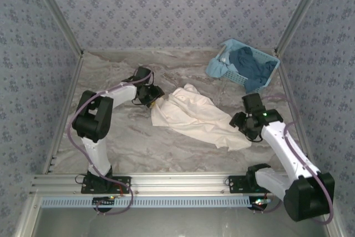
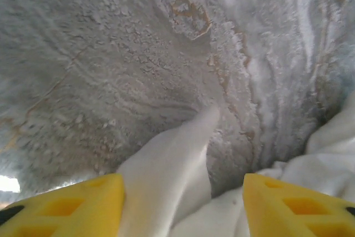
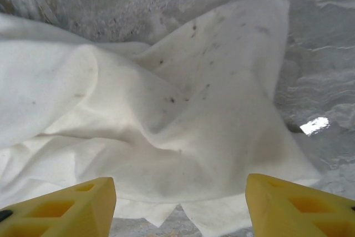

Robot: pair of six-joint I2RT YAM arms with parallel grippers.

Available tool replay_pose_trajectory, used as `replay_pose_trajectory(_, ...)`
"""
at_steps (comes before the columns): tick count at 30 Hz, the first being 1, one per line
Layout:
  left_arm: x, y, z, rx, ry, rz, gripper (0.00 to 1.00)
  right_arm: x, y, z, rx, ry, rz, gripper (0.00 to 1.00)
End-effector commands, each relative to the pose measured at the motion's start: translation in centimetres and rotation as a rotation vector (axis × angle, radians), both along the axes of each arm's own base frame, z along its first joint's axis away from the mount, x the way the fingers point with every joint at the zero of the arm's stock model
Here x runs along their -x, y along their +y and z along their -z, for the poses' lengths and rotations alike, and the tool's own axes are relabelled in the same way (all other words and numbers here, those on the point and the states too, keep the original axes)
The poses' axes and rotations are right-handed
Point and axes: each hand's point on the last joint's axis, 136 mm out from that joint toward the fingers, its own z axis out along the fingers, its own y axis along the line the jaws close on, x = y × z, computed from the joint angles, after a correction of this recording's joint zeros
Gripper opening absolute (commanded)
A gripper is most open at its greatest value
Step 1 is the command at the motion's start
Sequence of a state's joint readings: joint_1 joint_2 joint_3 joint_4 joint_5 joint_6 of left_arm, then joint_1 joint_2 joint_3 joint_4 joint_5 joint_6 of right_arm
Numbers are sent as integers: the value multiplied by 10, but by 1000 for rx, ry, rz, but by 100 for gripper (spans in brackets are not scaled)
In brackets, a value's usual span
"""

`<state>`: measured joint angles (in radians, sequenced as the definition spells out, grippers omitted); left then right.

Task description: Fold and stack the t-shirts

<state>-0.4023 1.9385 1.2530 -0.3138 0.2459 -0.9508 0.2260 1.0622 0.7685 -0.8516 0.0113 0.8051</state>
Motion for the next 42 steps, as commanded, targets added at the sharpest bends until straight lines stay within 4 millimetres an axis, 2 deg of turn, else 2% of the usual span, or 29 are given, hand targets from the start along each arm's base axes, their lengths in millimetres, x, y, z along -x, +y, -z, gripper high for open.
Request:
replay_pose_trajectory(1,11,-13,5,17,39,74,29,-8,18,14,-14,32,-31,64)
replay_pose_trajectory(4,16,0,4,-15,48,47,0,-19,35,26,-19,42,-77,62)
replay_pose_trajectory(6,18,14,-3,-39,37,12,0,-25,41,39,-21,72,-93,61)
replay_pose_trajectory(8,18,30,-14,-49,16,-28,0,-30,47,55,-15,119,-127,53)
replay_pose_trajectory(11,18,56,-33,-53,-16,-86,0,-47,55,69,-9,147,-154,35)
replay_pose_trajectory(12,17,64,-39,-47,-26,-107,0,-54,59,70,-14,151,-168,24)
replay_pose_trajectory(13,17,73,-45,-41,-35,-128,0,-69,65,68,-22,125,-180,12)
replay_pose_trajectory(15,17,88,-55,-34,-51,-164,0,-90,73,65,-19,113,-199,0)
replay_pose_trajectory(18,16,114,-73,-29,-88,-233,0,-128,86,55,-18,72,-227,0)
replay_pose_trajectory(21,16,146,-97,-41,-145,-322,0,-176,107,33,-43,-16,-270,0)
replay_pose_trajectory(24,16,176,-126,-81,-219,-400,0,-205,124,20,-58,-34,-317,0)
replay_pose_trajectory(25,18,183,-132,-99,-226,-416,0,-211,127,16,-55,-30,-319,4)
replay_pose_trajectory(26,21,186,-134,-110,-223,-420,0,-213,128,15,-54,-21,-320,17)
replay_pose_trajectory(27,24,187,-135,-113,-217,-418,0,-215,129,11,-41,-24,-347,31)
replay_pose_trajectory(28,28,187,-134,-116,-204,-414,0,-214,126,8,-26,-32,-349,40)
replay_pose_trajectory(29,33,188,-130,-121,-186,-412,0,-211,122,3,-13,-41,-343,47)
replay_pose_trajectory(31,45,187,-120,-117,-159,-415,0,-200,111,-7,17,-65,-320,51)
replay_pose_trajectory(35,66,186,-107,-102,-135,-431,0,-159,84,-7,41,-64,-257,47)
replay_pose_trajectory(39,75,183,-99,-91,-112,-419,0,-112,76,30,-14,21,-243,36)
replay_pose_trajectory(40,76,182,-98,-93,-106,-412,0,-105,78,39,-34,44,-242,35)
replay_pose_trajectory(42,77,182,-96,-95,-101,-403,0,-106,82,50,-69,40,-233,34)
